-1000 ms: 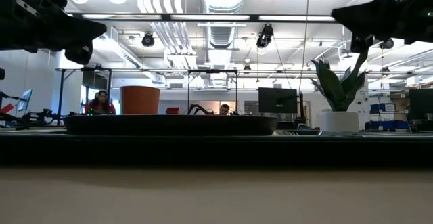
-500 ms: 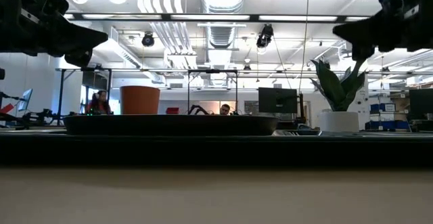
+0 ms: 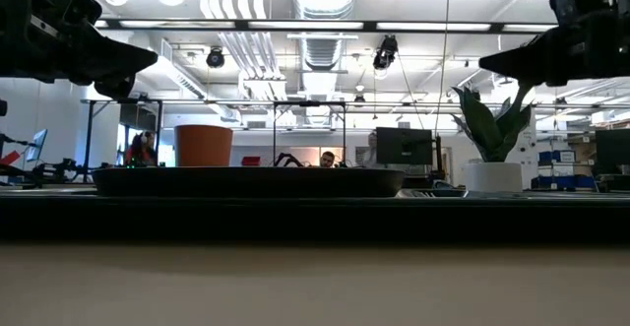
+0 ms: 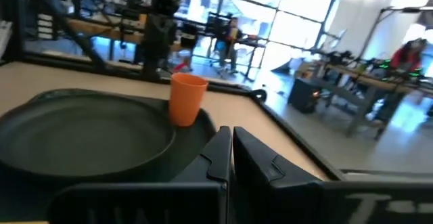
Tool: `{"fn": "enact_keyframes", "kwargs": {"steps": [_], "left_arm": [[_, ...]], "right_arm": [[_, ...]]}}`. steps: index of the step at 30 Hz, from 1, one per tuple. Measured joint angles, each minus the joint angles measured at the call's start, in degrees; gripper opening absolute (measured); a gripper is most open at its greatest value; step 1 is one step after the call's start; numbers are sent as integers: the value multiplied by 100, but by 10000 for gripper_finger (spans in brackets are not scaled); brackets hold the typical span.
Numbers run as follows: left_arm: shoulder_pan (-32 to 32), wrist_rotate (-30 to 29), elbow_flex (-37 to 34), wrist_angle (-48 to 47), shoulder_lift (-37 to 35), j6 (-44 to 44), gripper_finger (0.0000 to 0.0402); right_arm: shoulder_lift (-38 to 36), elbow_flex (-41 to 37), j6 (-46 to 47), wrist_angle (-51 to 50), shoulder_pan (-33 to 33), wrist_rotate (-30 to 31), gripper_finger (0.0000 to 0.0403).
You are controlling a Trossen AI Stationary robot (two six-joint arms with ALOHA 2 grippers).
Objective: Pick and place plate/cup/fork/spoon on tray
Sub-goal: Return to Home Position
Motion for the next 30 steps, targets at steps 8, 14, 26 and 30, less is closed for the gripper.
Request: {"fn": "enact_keyframes", "kwargs": {"steps": [8, 14, 26, 30], "left_arm": [[0, -2, 0, -9, 4, 3, 0], [11, 1, 0, -11, 26, 8, 0], [37, -22, 0, 5, 85, 51, 0], [37, -20, 0, -12, 114, 53, 0]], "right_arm": [[-1291, -2, -346, -492, -2, 385, 9], [-1480, -2, 244, -1306, 0, -79, 9], [-1398, 2, 339, -1511, -2, -218, 9], [-1185, 2, 572, -1530, -2, -235, 9]]}}
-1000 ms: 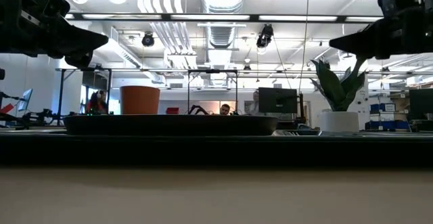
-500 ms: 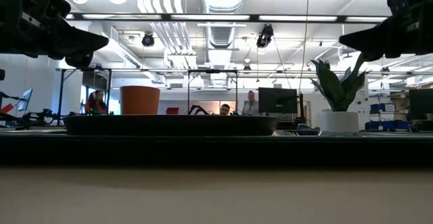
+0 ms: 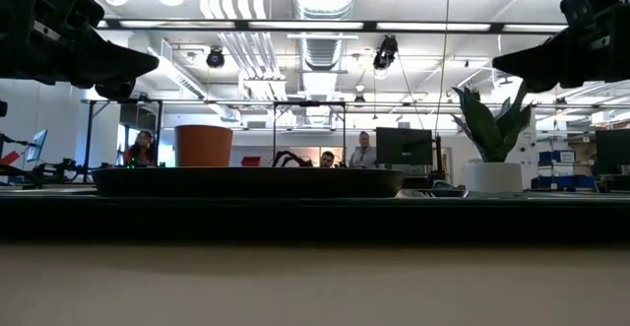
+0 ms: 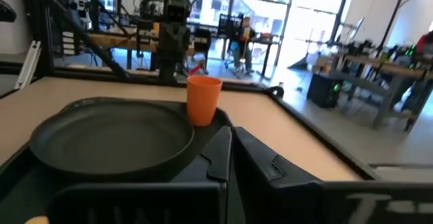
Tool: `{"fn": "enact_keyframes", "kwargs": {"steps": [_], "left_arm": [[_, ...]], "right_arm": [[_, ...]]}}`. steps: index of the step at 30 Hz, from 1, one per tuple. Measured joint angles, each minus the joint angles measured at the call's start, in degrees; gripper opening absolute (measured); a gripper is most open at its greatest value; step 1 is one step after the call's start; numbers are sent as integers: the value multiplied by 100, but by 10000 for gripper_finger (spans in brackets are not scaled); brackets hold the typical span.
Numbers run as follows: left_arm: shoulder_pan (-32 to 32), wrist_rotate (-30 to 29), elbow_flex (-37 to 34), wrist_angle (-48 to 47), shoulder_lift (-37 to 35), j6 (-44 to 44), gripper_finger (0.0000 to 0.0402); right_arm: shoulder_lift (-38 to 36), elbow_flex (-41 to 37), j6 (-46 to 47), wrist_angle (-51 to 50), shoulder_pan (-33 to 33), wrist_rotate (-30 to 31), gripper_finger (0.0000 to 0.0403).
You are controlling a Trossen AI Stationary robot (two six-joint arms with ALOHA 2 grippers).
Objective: Pick and place plate/cup/fork/spoon on tray
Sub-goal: Return to Home Position
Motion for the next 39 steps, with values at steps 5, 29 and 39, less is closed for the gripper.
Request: {"fn": "enact_keyframes", "kwargs": {"steps": [5, 29, 39], "left_arm": [[0, 0, 0, 10, 101, 0, 0], [2, -28, 0, 36, -153, 0, 0], [2, -24, 0, 26, -112, 4, 0]], "right_arm": [[315, 0, 365, -12, 0, 0, 9], [139, 0, 42, 38, 2, 15, 9], [154, 0, 235, 21, 2, 35, 9]]}}
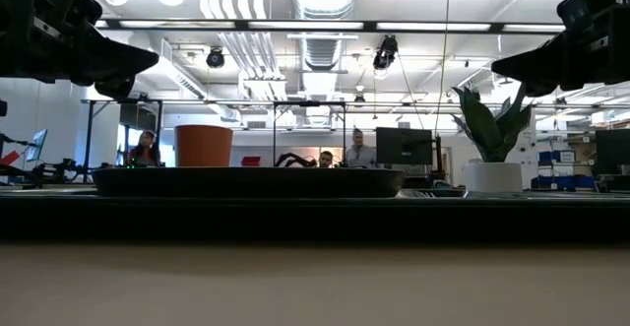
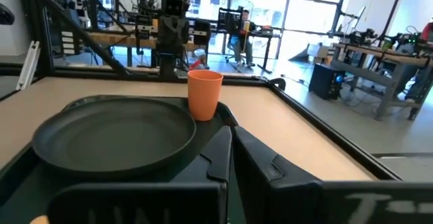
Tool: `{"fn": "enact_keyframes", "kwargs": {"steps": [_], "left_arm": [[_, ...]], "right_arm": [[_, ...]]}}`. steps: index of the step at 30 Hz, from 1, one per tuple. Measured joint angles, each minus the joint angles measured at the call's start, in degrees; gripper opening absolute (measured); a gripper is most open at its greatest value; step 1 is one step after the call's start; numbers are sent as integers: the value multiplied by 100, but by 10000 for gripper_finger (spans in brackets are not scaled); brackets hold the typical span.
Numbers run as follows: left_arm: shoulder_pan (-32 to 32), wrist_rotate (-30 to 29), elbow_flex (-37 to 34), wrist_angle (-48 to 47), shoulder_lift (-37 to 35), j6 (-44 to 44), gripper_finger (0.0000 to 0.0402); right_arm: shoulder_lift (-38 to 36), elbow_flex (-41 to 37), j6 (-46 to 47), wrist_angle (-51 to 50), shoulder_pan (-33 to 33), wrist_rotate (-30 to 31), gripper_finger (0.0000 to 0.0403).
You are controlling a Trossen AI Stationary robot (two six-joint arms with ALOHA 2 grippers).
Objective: Pick and place plate/cup/fork/spoon on tray
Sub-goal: Return to Home Position
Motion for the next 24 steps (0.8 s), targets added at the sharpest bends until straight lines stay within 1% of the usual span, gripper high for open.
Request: {"fn": "enact_keyframes", "kwargs": {"steps": [15, 21, 24], "left_arm": [[0, -2, 0, 29, 168, -7, 0], [2, -2, 33, 95, -28, 420, 0], [2, 8, 20, -16, -223, 387, 0]], "right_arm": [[2, 2, 52, -20, 0, 6, 9], [2, 2, 52, -21, 0, 7, 9], [2, 2, 50, -22, 0, 7, 9]]}}
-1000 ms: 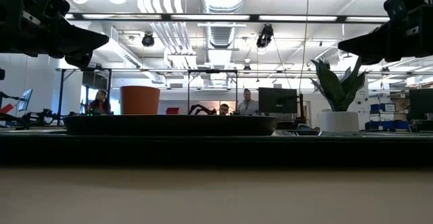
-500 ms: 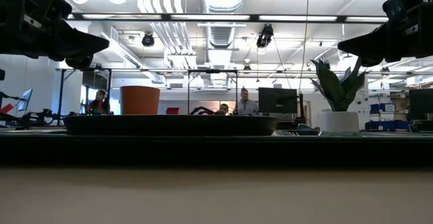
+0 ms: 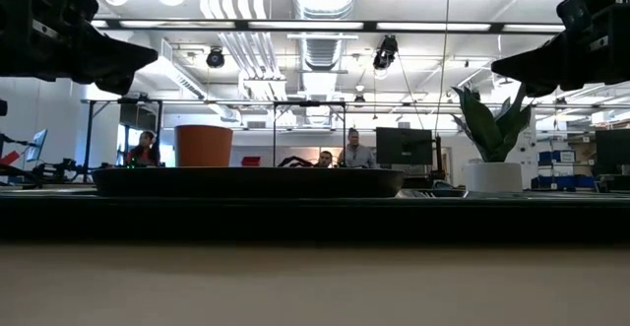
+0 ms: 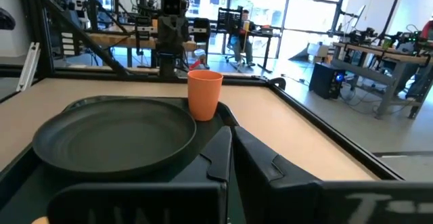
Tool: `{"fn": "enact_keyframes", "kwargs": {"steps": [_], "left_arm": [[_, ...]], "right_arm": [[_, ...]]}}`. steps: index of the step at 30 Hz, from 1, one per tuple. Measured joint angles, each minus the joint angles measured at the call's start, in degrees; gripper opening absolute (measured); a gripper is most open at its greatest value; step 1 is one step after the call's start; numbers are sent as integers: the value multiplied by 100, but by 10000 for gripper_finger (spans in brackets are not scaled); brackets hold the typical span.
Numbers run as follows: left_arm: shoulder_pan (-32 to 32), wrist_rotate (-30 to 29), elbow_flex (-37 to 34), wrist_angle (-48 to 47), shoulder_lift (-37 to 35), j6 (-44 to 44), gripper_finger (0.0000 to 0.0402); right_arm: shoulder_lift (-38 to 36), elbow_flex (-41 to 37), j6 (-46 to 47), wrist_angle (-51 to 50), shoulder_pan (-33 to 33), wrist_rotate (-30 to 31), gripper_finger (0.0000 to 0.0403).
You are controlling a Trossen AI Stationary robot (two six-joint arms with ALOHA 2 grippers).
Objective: Pick and place plate/cup/fork/spoon on tray
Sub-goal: Return to Home Position
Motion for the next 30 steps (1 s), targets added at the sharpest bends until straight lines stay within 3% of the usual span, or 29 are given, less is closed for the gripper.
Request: {"fn": "enact_keyframes", "kwargs": {"steps": [30], "left_arm": [[0, 42, -5, 30, 333, 26, 0]], "right_arm": [[2, 0, 2, -4, 0, 2, 9]]}}
